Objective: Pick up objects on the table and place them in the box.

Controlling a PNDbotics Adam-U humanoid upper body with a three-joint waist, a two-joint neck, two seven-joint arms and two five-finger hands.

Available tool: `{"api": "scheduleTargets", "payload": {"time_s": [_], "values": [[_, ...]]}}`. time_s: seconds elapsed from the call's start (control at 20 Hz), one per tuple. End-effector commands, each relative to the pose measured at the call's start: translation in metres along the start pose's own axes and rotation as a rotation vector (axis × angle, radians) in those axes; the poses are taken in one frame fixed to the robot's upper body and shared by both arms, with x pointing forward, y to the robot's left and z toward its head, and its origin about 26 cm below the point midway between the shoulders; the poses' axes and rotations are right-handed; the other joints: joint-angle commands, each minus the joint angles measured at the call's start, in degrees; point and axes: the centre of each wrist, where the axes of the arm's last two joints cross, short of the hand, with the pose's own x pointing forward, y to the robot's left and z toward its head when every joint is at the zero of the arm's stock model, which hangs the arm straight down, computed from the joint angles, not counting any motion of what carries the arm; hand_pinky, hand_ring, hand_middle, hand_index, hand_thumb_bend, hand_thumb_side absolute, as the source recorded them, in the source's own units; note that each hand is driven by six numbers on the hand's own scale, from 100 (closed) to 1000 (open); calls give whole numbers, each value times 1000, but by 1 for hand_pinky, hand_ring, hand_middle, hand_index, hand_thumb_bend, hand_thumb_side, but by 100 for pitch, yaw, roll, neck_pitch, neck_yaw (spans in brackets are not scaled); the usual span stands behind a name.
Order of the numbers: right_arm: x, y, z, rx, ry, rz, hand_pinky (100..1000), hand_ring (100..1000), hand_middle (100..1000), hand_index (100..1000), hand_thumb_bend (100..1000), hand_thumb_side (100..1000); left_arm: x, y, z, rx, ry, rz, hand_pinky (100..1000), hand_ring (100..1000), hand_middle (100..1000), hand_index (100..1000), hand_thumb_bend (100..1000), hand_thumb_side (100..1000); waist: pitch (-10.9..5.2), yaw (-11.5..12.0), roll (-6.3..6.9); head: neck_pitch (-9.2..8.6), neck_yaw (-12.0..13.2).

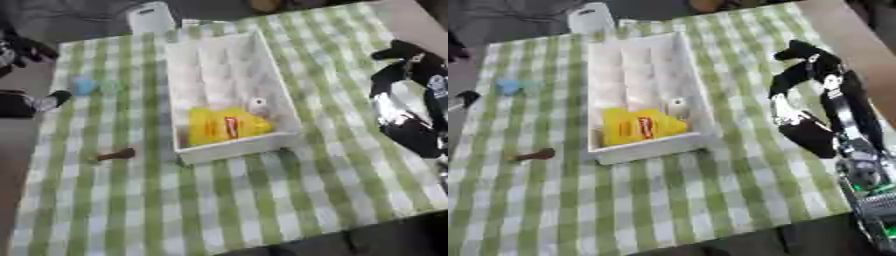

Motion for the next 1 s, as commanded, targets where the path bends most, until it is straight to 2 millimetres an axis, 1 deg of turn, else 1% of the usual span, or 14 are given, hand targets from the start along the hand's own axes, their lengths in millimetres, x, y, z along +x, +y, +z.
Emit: {"api": "scheduleTargets", "payload": {"time_s": [0.05,0.1,0.15,0.2,0.4,0.7,1.0], "values": [[5,-7,-4,0,-34,16,563,608,726,939,100,497,-6,10,1,-56,11,-35,808,853,834,899,448,492,-198,-5,64,-11,-34],[5,-7,-4,0,-35,16,562,608,726,939,100,496,-7,7,-2,-97,5,-25,804,850,827,897,438,531,-197,-8,63,-11,-41],[5,-7,-4,-1,-35,15,562,608,726,939,100,496,-8,5,-4,-132,-2,-12,804,849,825,895,439,533,-197,-9,62,-11,-48],[5,-7,-4,-1,-35,15,562,608,725,939,100,498,-8,4,-5,-161,-9,-1,800,845,816,891,439,555,-195,-11,62,-11,-54],[5,-7,-4,-1,-36,15,562,608,725,939,100,499,-6,0,-9,-221,-42,52,791,838,809,890,418,590,-185,-17,63,-11,-72],[5,-7,-4,-1,-36,15,562,608,725,939,100,498,2,0,-10,-246,-83,84,791,838,809,892,394,601,-186,-18,63,-11,-94],[5,-7,-5,-1,-35,15,563,609,725,939,100,499,12,-2,-9,-252,-76,5,796,840,802,887,429,569,-189,-20,69,-11,-108]]}}
